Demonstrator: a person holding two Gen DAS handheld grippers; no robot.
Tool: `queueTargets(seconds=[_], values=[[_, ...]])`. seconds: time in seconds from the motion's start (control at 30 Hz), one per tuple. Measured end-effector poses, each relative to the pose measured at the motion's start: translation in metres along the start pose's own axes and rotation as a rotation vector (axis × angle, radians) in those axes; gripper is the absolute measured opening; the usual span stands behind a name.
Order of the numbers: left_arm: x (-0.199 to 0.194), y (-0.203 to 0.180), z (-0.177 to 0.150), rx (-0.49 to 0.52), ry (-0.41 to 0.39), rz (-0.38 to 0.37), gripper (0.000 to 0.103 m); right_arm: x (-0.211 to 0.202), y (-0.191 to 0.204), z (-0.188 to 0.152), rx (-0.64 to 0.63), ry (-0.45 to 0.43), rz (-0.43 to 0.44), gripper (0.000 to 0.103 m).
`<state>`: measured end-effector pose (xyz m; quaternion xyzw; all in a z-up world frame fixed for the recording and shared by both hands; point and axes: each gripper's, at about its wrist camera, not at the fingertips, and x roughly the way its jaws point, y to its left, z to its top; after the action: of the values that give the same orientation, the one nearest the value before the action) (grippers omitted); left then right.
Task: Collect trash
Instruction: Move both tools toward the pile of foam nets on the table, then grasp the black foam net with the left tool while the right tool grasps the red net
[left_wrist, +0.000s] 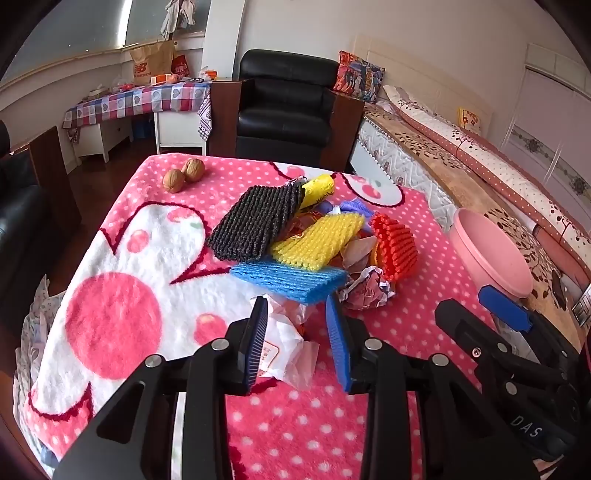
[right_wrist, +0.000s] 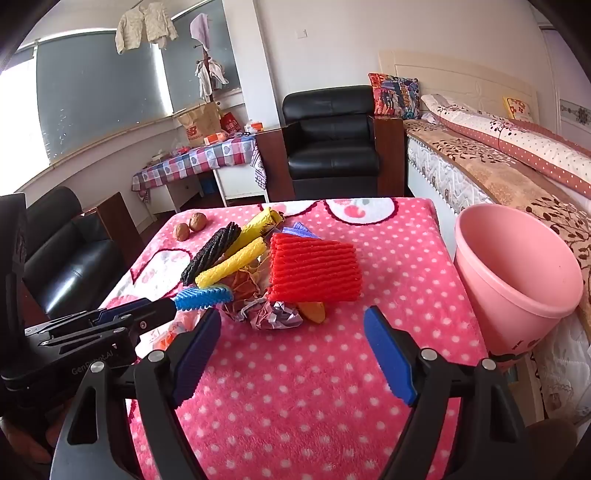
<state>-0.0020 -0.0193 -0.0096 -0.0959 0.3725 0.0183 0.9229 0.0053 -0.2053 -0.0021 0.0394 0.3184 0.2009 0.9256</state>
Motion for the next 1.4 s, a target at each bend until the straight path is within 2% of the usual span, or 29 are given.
queueTargets(seconds=[0.33, 0.57, 0.73, 0.9, 1.13, 1.4], values=[[-0.006, 0.013, 0.003, -0.034, -0.022, -0.005, 0.033, -0.002, 0.001, -0.001, 0.004, -0.005, -0.002, 0.079], [-0.012, 0.026, 0.002, -0.069, -0.028, -0.055, 0.033, -0.003, 0.002, -0.001, 0.006, -0.008, 0.001, 0.079], [-0.010, 0.020, -0.001, -0.048, -0.011, -0.082, 0.033, -0.002, 0.003, -0.003, 0.010, 0.000, 0.003, 0.079], [-0.006, 0.023, 0.003, -0.057, -0.009, -0.070, 0.033, -0.001, -0.001, -0.003, 0.017, 0.005, -0.005, 0.079], [-0.001, 0.034, 0.025, -0.070, -0.038, -0.039, 0.033, 0.004, -0.010, -0.002, 0.060, -0.005, 0.029, 0.078], [0.034, 0.026, 0.053, -0.023, -0.022, -0.011, 0.033, 0.012, -0.014, 0.000, 0.052, 0.022, 0.007, 0.075]])
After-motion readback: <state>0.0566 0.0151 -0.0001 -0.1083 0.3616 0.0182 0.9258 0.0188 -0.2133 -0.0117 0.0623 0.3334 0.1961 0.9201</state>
